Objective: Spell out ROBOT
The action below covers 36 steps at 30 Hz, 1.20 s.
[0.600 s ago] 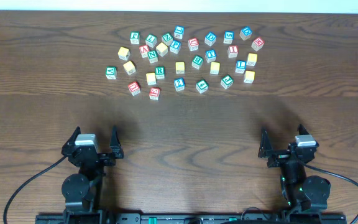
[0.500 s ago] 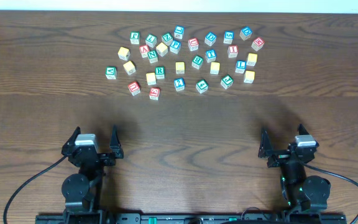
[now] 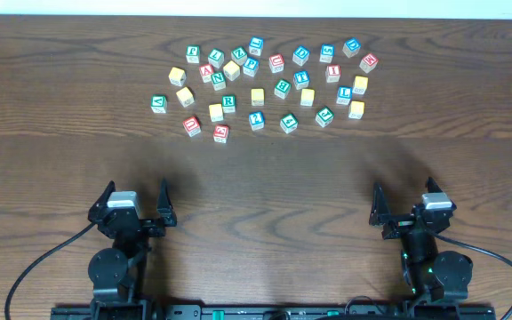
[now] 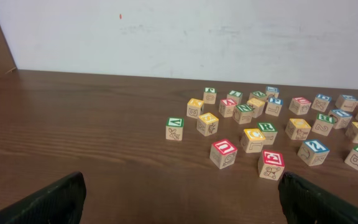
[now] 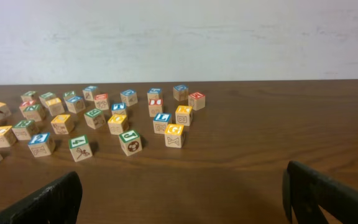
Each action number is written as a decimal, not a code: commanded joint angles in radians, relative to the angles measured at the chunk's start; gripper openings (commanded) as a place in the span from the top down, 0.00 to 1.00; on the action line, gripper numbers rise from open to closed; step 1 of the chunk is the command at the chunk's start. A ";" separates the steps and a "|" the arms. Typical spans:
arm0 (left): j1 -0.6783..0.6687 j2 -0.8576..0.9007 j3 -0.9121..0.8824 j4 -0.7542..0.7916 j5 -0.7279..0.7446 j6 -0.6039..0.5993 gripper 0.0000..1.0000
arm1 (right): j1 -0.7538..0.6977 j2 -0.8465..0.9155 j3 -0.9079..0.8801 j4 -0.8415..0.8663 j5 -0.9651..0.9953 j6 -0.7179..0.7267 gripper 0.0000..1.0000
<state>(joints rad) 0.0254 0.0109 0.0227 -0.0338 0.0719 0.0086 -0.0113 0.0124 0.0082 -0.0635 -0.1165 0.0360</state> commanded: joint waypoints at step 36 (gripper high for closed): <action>0.004 0.064 0.060 -0.003 0.014 0.017 0.02 | 0.004 -0.006 -0.003 -0.003 0.002 -0.015 0.01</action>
<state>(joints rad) 0.0254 0.0643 0.0341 -0.0402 0.0761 0.0082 -0.0113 0.0124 0.0082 -0.0635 -0.1165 0.0360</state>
